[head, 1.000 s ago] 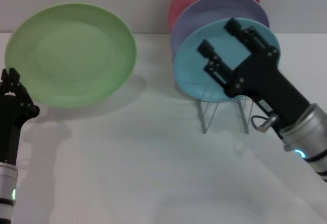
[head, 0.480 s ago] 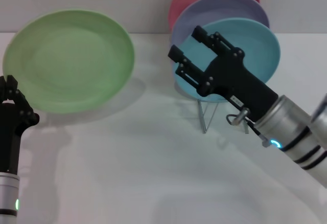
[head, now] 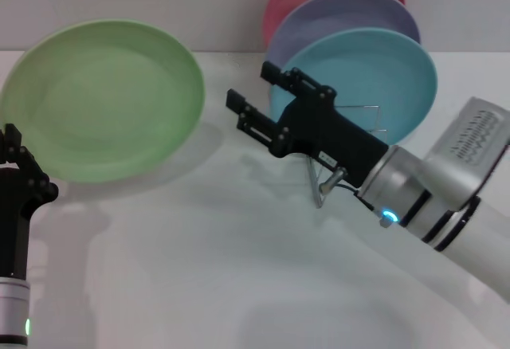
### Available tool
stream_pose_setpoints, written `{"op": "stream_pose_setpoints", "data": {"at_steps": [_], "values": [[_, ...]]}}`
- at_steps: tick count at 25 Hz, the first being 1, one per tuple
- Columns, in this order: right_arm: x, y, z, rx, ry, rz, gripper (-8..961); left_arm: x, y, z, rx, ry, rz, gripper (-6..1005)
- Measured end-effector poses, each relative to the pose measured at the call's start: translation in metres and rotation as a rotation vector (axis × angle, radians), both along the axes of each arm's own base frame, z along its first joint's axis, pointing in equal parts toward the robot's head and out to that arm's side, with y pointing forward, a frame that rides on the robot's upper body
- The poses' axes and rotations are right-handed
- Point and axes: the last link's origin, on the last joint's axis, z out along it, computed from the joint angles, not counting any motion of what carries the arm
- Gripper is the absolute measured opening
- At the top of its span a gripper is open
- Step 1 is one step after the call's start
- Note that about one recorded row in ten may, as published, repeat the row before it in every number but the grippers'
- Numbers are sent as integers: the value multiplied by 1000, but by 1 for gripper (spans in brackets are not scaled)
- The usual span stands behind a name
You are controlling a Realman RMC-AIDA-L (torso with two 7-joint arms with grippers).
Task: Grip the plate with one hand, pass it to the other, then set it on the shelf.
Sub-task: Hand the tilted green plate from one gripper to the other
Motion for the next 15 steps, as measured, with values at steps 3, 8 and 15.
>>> {"op": "stream_pose_setpoints", "data": {"at_steps": [3, 8, 15], "values": [[-4, 4, -5, -17, -27, -9, 680, 1, 0, -2, -8, -6, 0, 32], [-9, 9, -12, -33, -57, -22, 680, 3, 0, -6, -23, -18, 2, 31], [-15, 16, -17, -41, -94, -31, 680, 3, 3, -10, -35, -39, 25, 31]]}}
